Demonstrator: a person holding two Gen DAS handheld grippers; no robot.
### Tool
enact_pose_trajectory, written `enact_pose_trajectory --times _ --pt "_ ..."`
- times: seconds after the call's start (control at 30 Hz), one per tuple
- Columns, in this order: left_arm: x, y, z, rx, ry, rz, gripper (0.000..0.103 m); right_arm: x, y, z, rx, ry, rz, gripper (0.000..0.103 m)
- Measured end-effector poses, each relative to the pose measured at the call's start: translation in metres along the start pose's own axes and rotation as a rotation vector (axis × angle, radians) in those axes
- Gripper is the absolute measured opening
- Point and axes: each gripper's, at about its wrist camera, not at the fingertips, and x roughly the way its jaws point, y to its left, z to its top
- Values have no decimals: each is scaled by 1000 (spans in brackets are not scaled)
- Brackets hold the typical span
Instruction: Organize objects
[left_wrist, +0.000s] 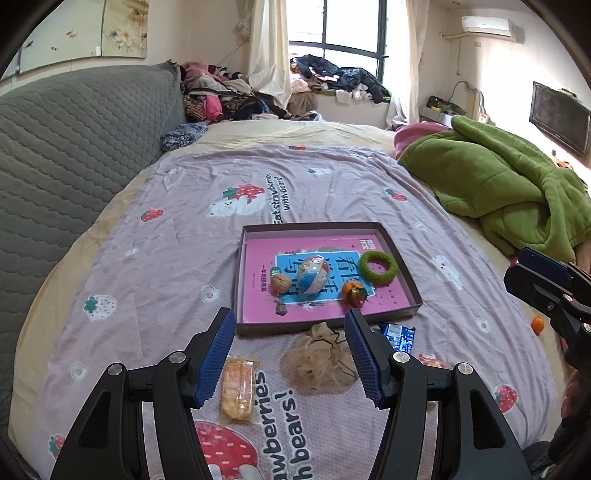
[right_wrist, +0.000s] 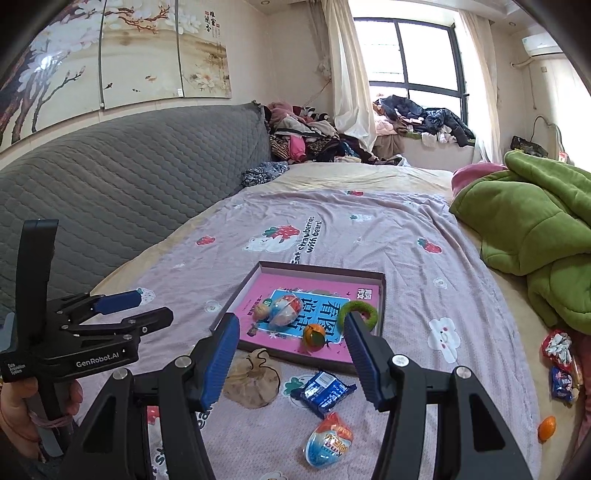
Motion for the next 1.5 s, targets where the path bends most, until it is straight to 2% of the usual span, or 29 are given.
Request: enact_pose_trajectory --times 0.67,0.93,1.5 --pt "-11 -13 -11 14 -14 13 63 -10 -14 -21 21 8 -18 59" --pt "-11 -20 -12 11 -36 -8 63 -4 -16 -27 35 23 -22 59" --pt "1 -18 -30 -19 -6 -38 63 -6 -13 -39 40 15 -31 59"
